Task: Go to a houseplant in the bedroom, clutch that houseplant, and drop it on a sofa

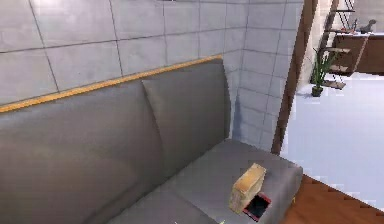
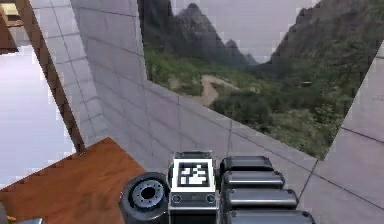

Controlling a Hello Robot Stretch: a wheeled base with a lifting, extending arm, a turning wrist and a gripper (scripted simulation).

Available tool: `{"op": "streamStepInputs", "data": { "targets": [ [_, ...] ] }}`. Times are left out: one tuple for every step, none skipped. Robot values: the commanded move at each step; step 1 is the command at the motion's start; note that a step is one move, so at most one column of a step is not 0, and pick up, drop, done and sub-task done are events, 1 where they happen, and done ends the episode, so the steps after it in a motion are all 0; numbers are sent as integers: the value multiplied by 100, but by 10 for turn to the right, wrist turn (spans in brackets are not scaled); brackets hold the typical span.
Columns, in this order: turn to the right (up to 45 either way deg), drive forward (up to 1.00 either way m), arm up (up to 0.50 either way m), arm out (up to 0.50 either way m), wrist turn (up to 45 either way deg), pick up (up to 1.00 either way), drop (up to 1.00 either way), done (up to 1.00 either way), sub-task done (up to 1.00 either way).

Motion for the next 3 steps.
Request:
{"op": "streamStepInputs", "data": {
  "targets": [
    [-450,0,0,0,0,0,0,0,0],
    [-450,0,0,0,0,0,0,0,0],
    [-30,0,0,0,0,0,0,0,0]
  ]
}}
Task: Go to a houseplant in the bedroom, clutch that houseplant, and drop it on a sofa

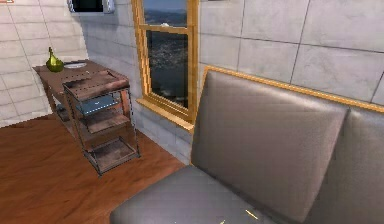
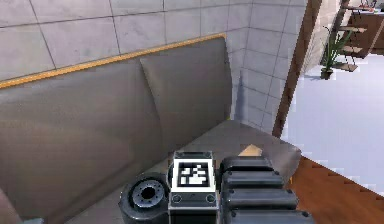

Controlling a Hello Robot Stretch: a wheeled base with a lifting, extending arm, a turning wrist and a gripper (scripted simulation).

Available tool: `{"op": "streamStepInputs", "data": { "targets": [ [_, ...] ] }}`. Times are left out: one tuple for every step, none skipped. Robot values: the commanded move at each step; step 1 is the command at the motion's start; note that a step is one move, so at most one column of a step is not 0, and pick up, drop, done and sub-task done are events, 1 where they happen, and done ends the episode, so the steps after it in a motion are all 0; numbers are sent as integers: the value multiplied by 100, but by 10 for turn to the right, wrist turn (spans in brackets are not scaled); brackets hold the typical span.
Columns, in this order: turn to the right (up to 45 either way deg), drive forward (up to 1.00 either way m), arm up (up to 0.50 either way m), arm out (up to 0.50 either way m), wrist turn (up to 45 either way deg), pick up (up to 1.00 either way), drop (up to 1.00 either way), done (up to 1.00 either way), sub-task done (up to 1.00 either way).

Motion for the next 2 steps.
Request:
{"op": "streamStepInputs", "data": {
  "targets": [
    [0,0,0,28,0,0,0,0,0],
    [0,0,0,0,450,0,0,0,0]
  ]
}}
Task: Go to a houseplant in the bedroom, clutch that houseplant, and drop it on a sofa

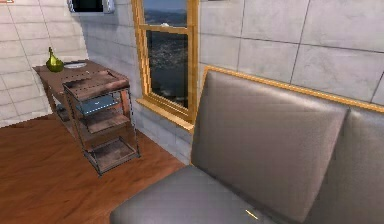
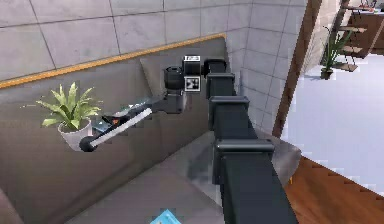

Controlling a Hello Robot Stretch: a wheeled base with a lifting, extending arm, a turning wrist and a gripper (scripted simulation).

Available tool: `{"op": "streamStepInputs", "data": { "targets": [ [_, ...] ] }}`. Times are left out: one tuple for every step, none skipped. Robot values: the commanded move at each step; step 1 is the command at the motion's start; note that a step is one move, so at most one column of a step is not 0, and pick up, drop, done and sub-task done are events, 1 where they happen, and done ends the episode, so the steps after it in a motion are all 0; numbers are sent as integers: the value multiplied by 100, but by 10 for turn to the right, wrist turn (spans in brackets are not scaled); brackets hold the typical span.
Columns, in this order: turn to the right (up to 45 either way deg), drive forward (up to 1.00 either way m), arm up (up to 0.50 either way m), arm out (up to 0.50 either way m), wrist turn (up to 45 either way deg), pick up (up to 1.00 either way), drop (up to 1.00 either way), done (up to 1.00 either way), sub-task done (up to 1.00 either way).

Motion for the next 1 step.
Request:
{"op": "streamStepInputs", "data": {
  "targets": [
    [0,0,0,0,450,0,0,0,0]
  ]
}}
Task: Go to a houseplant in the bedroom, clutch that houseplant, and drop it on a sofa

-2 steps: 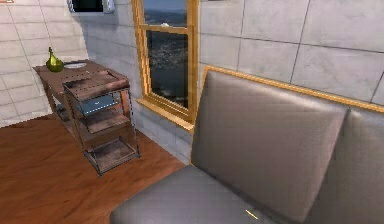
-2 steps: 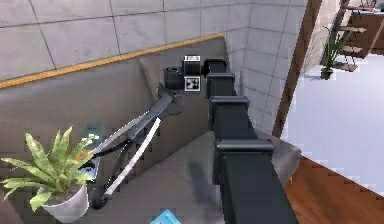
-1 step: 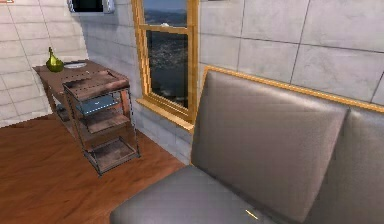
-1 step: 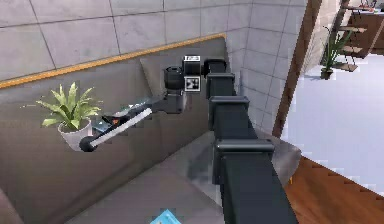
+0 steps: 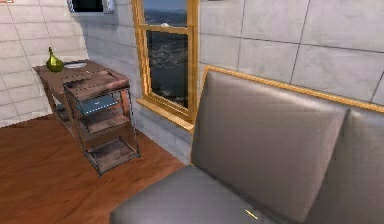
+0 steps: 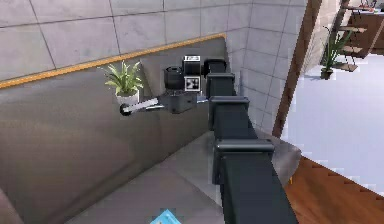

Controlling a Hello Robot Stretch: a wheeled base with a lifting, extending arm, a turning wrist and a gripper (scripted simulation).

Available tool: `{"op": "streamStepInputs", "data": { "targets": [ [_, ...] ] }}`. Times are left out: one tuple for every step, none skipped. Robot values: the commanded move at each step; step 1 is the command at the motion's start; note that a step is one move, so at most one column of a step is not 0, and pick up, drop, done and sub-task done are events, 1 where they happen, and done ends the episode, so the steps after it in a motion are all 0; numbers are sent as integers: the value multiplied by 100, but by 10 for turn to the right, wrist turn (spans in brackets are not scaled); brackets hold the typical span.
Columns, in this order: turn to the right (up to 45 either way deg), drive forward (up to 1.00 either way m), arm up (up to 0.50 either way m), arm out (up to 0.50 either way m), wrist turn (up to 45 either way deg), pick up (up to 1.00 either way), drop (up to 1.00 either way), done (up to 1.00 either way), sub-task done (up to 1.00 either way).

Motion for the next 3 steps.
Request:
{"op": "streamStepInputs", "data": {
  "targets": [
    [0,0,0,0,120,0,0,0,0],
    [0,0,-40,0,0,0,0,0,0],
    [0,0,-32,0,0,0,0,0,0]
  ]
}}
